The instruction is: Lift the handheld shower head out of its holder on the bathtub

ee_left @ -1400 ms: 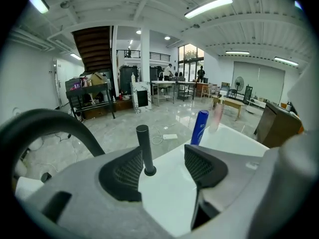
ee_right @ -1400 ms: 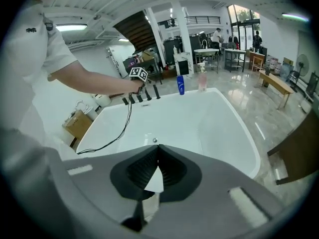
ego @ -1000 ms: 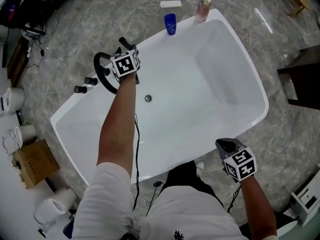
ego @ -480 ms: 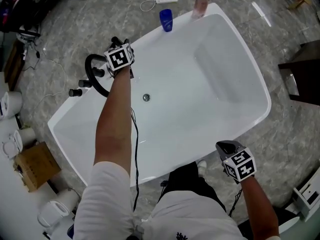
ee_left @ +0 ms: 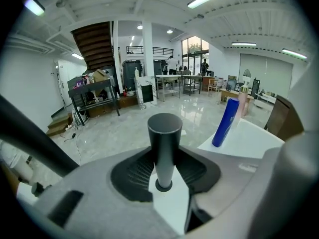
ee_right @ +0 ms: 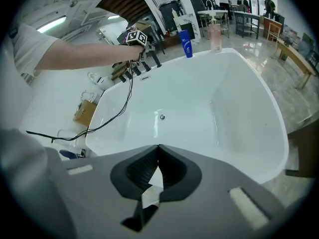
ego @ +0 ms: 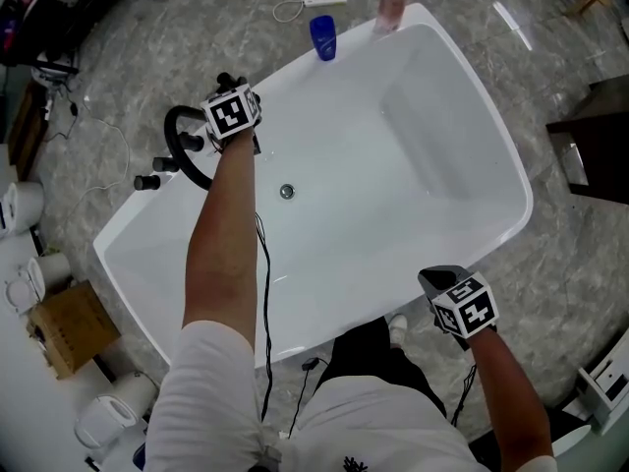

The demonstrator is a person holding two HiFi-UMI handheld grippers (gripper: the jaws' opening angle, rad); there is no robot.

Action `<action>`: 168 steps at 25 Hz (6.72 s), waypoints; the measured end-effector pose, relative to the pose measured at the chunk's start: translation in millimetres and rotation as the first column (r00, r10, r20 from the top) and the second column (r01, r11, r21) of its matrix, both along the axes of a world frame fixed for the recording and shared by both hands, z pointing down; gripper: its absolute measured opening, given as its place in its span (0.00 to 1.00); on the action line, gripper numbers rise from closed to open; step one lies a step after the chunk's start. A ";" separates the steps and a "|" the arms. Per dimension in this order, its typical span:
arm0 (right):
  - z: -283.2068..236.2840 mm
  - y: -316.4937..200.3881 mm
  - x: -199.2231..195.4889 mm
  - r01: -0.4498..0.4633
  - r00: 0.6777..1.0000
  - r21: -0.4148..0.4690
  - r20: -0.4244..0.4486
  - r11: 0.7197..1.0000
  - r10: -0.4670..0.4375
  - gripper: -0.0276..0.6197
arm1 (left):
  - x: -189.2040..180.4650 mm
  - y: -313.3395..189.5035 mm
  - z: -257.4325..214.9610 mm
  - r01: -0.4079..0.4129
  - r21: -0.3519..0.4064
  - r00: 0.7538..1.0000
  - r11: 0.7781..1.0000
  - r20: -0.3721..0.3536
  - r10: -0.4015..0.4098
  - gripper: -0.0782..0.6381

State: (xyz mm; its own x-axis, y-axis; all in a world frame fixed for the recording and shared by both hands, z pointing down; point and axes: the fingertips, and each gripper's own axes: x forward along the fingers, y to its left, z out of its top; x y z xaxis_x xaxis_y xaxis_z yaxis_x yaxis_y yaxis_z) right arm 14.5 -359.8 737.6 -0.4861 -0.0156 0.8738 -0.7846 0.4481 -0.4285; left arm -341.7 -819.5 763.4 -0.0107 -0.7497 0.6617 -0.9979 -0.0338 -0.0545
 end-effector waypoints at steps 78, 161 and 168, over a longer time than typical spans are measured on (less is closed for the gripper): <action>-112.8 302.8 117.4 0.183 0.974 0.318 0.067 0.930 -0.215 0.06 | 183.7 507.0 -443.8 -0.257 0.436 0.966 0.863 0.128 0.223 0.30; -144.8 353.7 97.9 0.172 0.960 0.412 0.132 0.895 -0.245 0.06 | 311.9 763.6 -567.4 -0.499 0.540 0.850 0.678 0.155 0.503 0.30; -144.2 355.0 99.0 0.180 0.958 0.409 0.134 0.895 -0.254 0.06 | 316.7 764.7 -568.3 -0.504 0.535 0.848 0.678 0.159 0.505 0.30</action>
